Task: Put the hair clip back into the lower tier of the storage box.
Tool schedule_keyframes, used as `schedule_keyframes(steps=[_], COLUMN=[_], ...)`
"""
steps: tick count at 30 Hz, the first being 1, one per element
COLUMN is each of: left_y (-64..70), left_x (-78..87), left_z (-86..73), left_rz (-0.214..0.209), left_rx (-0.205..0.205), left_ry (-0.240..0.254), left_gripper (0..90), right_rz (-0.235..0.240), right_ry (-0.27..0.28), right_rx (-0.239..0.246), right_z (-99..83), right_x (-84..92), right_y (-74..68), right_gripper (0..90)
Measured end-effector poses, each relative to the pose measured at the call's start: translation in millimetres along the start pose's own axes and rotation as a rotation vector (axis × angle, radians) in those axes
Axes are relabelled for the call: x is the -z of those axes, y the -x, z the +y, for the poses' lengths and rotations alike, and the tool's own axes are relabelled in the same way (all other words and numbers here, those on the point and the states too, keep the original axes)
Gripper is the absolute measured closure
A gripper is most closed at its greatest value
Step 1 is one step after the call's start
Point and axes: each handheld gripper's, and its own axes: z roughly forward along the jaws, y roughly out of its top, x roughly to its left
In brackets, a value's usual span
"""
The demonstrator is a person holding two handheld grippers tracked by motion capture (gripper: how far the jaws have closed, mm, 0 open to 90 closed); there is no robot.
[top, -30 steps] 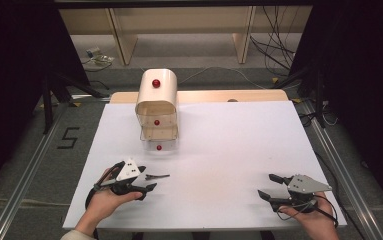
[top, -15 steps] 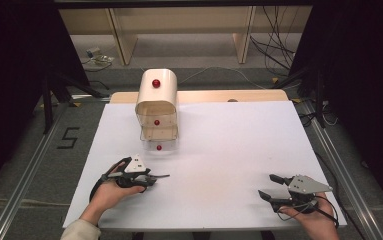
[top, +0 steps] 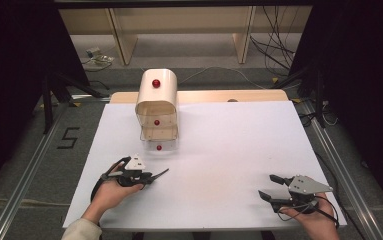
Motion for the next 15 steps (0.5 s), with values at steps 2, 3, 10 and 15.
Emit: schedule_keyframes(steps=[2, 3, 10, 15], left_y=[0.4, 0.4, 0.1, 1.1], left_x=[0.4, 0.4, 5.0, 8.8], left_z=[0.2, 0.0, 1.6, 3.4], left_rz=[0.006, 0.008, -0.001, 0.003], left_rx=[0.014, 0.016, 0.035, 0.037], left_ry=[0.001, 0.004, 0.034, 0.055], left_gripper=[76.3, 76.4, 76.5, 76.6], right_rz=[0.0, 0.001, 0.0, -0.001], right_ry=[0.0, 0.001, 0.001, 0.004], right_rx=[0.0, 0.001, 0.0, 0.0], right_z=[0.0, 0.0, 0.1, 0.1], right_x=[0.0, 0.0, 0.1, 0.1], right_y=[0.0, 0.0, 0.0, 0.1], right_gripper=[31.4, 31.4, 31.5, 31.4])
